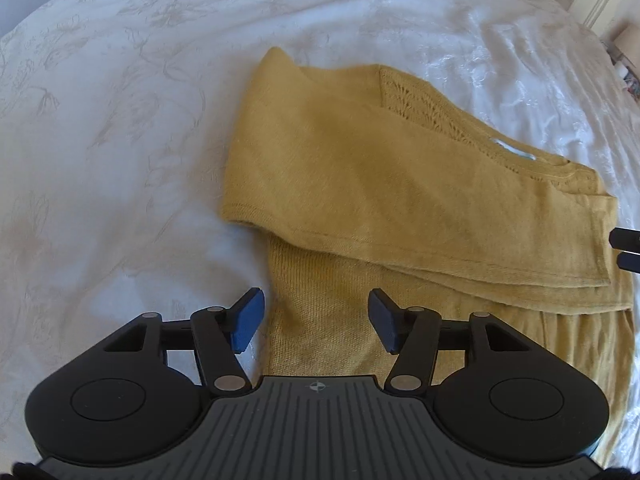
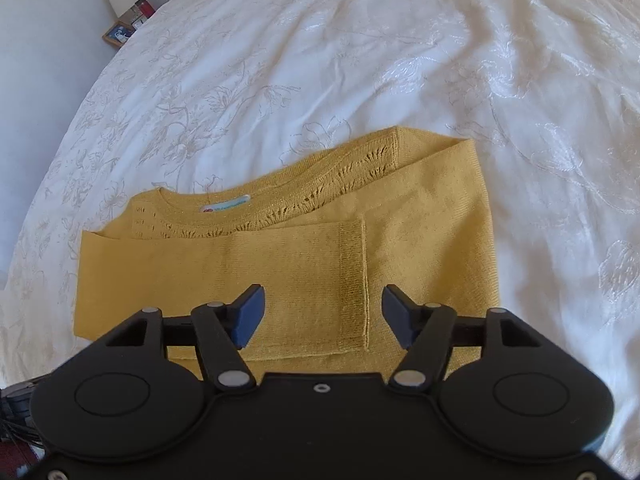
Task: Fold small clothes
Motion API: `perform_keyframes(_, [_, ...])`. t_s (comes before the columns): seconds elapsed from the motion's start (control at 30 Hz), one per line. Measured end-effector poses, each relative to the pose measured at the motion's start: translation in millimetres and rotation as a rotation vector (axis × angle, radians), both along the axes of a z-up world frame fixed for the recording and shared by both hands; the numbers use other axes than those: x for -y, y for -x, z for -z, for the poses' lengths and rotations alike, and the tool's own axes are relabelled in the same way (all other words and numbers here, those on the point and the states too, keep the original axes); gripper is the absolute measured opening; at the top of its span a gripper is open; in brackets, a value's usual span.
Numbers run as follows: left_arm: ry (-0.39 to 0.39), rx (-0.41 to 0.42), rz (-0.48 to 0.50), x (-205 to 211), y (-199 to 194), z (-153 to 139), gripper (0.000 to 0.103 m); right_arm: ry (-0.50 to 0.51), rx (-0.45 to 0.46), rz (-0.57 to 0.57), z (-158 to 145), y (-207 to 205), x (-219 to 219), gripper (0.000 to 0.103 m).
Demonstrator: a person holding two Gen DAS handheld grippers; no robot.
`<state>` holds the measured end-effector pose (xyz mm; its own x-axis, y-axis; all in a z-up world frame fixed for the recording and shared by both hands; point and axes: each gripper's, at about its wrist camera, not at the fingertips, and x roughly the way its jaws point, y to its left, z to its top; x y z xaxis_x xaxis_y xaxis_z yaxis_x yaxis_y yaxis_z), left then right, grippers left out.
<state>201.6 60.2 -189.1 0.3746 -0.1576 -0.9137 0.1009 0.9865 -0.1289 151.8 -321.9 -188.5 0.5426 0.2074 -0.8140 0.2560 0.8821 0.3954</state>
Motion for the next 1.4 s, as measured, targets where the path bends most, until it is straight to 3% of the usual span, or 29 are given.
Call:
perform_keyframes(0.07, [0.022, -0.022, 0.003, -3.1, -0.8, 7.6, 0.071, -0.013, -0.033, 0.014, 9.6, -6.9, 2.4, 0.069])
perform_keyframes(0.2, [0.019, -0.037, 0.033, 2.8, -3.4, 16.4, 0.083, -0.044, -0.062, 0.027, 21.3, -10.9, 4.6, 0.070])
perform_keyframes(0.3, [0.003, -0.046, 0.076, 13.0, -6.5, 22.7, 0.097, -0.044, -0.071, 0.017, 22.9, -14.1, 3.2, 0.068])
perform_keyframes(0.4, [-0.021, -0.048, 0.090, 17.4, -8.3, 28.5, 0.103, -0.031, -0.081, -0.011, 18.9, -17.4, -1.1, 0.035])
perform_keyframes(0.43, [-0.025, -0.045, 0.084, 17.7, -8.6, 29.4, 0.103, -0.027, -0.076, -0.025, 15.4, -17.5, -3.3, 0.016])
perform_keyframes(0.47, [-0.026, -0.041, 0.076, 17.2, -8.5, 29.8, 0.103, -0.025, -0.061, -0.037, 10.9, -16.2, -5.0, 0.010])
perform_keyframes(0.63, [-0.031, -0.017, 0.063, 15.5, -4.3, 30.1, 0.103, 0.006, 0.086, -0.112, -39.8, 0.6, -10.4, 0.010])
perform_keyframes(0.73, [-0.036, -0.013, 0.064, 14.5, 0.5, 29.8, 0.103, 0.052, 0.113, -0.075, -54.2, 11.1, 4.2, 0.010])
perform_keyframes(0.83, [-0.048, -0.037, 0.069, 17.8, -4.0, 29.5, 0.103, 0.122, 0.053, -0.016, -40.7, 9.8, 22.7, 0.009])
perform_keyframes(0.93, [-0.062, -0.056, 0.074, 23.3, -10.3, 30.9, 0.103, 0.117, -0.005, 0.023, -22.6, 7.8, 40.8, 0.009])
perform_keyframes(1.1, [-0.066, -0.043, 0.072, 25.9, -10.6, 32.1, 0.103, -0.012, 0.002, 0.028, -10.1, 7.5, 42.3, 0.021])
perform_keyframes(1.23, [-0.066, -0.021, 0.073, 26.8, -5.9, 33.6, 0.103, -0.053, -0.020, 0.001, 4.8, 1.8, 28.2, 0.049])
perform_keyframes(1.4, [-0.067, -0.004, 0.072, 27.2, 0.1, 34.1, 0.103, -0.093, -0.067, 0.000, 24.8, -5.0, 17.0, 0.052])
